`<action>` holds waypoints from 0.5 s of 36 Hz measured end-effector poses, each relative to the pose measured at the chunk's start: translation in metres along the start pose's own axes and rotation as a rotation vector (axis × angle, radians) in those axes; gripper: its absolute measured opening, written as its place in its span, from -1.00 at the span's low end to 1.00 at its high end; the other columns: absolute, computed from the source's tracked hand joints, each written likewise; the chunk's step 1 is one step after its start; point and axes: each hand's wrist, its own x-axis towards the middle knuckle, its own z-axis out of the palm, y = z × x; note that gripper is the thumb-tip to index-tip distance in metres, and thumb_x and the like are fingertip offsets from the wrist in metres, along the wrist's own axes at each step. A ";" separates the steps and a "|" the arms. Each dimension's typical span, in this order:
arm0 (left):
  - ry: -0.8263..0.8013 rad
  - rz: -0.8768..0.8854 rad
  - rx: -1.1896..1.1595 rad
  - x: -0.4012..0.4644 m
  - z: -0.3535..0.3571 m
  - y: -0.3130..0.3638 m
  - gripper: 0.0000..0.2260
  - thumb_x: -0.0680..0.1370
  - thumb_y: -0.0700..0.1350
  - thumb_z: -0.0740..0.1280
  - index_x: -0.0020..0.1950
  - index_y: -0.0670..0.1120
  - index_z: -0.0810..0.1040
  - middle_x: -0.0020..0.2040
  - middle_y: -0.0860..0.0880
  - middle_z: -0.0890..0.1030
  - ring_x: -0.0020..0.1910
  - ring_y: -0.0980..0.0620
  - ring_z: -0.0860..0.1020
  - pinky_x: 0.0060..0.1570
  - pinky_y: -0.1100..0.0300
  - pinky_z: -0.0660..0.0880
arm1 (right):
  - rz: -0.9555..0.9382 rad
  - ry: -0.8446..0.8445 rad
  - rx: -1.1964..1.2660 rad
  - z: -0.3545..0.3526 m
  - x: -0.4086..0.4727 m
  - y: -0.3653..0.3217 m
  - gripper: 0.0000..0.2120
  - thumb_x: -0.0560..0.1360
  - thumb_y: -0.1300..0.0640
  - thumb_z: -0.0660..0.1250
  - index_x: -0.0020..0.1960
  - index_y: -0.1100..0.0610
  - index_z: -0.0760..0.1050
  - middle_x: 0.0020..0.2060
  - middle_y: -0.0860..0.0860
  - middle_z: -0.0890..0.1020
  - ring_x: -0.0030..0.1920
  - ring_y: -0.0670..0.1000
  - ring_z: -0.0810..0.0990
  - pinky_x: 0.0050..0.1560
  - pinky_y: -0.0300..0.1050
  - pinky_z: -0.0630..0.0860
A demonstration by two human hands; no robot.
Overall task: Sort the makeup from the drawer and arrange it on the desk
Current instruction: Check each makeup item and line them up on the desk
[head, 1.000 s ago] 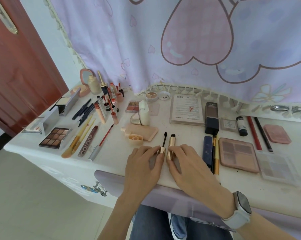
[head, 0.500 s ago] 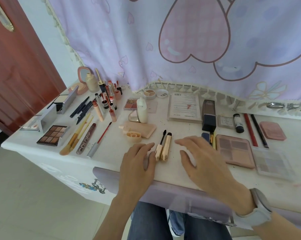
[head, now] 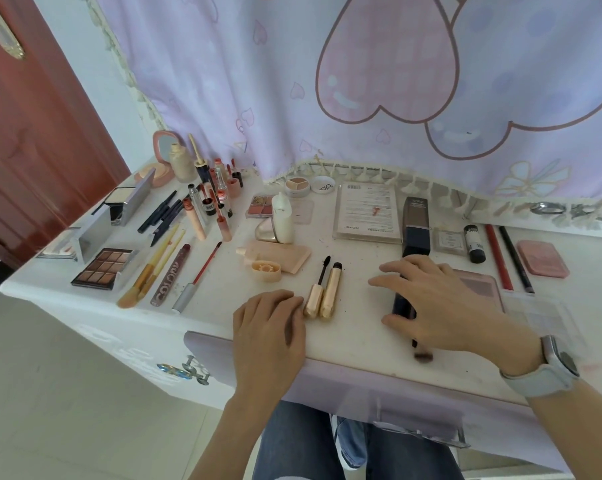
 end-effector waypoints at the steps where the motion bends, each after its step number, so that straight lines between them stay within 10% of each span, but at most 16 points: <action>1: -0.009 -0.006 -0.004 0.000 0.000 0.000 -0.73 0.50 -0.04 0.18 -0.03 -0.08 0.65 -0.02 0.02 0.63 0.00 0.00 0.55 0.08 0.19 0.32 | -0.002 -0.003 0.005 -0.001 0.001 0.000 -0.46 0.49 -0.21 0.18 0.43 -0.20 0.15 0.42 -0.16 0.21 0.42 -0.02 0.05 0.35 -0.01 0.14; 13: -0.044 -0.161 -0.180 0.002 -0.005 0.004 -0.77 0.49 -0.09 0.24 0.06 -0.05 0.62 0.03 0.09 0.57 0.04 0.12 0.47 0.14 0.20 0.28 | 0.030 0.027 0.128 -0.005 0.006 -0.005 -0.60 0.45 -0.23 0.26 0.22 -0.10 0.39 0.28 -0.10 0.32 0.34 -0.04 0.17 0.31 -0.11 0.25; 18: -0.001 -0.196 -0.338 0.004 -0.012 0.005 -0.78 0.47 -0.06 0.26 0.09 0.03 0.57 0.07 0.15 0.51 0.09 0.19 0.45 0.14 0.23 0.37 | 0.096 0.174 0.747 -0.024 0.006 -0.015 -0.52 0.24 -0.38 0.28 0.09 -0.21 0.43 0.15 -0.19 0.42 0.17 -0.18 0.41 0.20 -0.18 0.36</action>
